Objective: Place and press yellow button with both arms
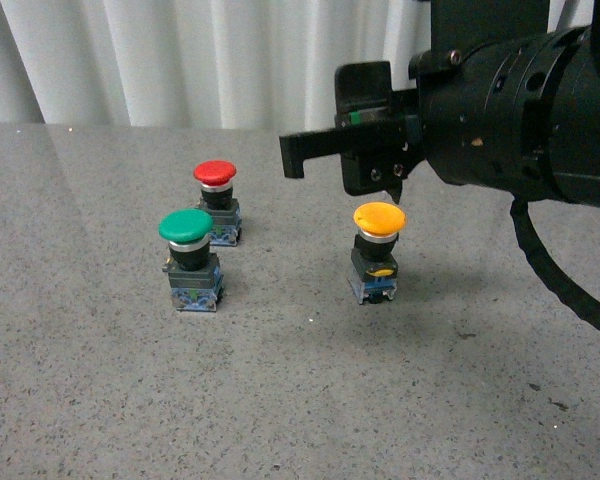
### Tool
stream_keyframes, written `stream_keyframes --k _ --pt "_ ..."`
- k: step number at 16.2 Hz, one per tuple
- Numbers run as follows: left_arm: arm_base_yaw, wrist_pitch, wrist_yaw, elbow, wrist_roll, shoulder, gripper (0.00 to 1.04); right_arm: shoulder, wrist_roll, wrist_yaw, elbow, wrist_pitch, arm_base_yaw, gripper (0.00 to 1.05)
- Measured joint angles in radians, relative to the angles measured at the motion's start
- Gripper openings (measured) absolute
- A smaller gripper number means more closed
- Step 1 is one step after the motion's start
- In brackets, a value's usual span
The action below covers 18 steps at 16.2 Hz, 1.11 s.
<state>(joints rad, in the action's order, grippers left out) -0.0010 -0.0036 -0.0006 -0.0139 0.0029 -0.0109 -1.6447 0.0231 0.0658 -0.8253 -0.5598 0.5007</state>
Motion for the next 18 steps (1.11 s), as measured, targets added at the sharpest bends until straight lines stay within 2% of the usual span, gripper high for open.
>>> stream_keyframes --k 3,8,18 --pt "0.0 0.0 0.0 0.0 0.0 0.0 0.98 -0.012 -0.023 -0.002 -0.002 0.077 -0.011 0.03" --pt "0.0 0.0 0.0 0.0 0.0 0.0 0.98 -0.012 -0.032 -0.006 -0.004 0.143 -0.024 0.02" --pt "0.0 0.0 0.0 0.0 0.0 0.0 0.98 -0.068 -0.032 -0.009 -0.038 0.154 -0.011 0.02"
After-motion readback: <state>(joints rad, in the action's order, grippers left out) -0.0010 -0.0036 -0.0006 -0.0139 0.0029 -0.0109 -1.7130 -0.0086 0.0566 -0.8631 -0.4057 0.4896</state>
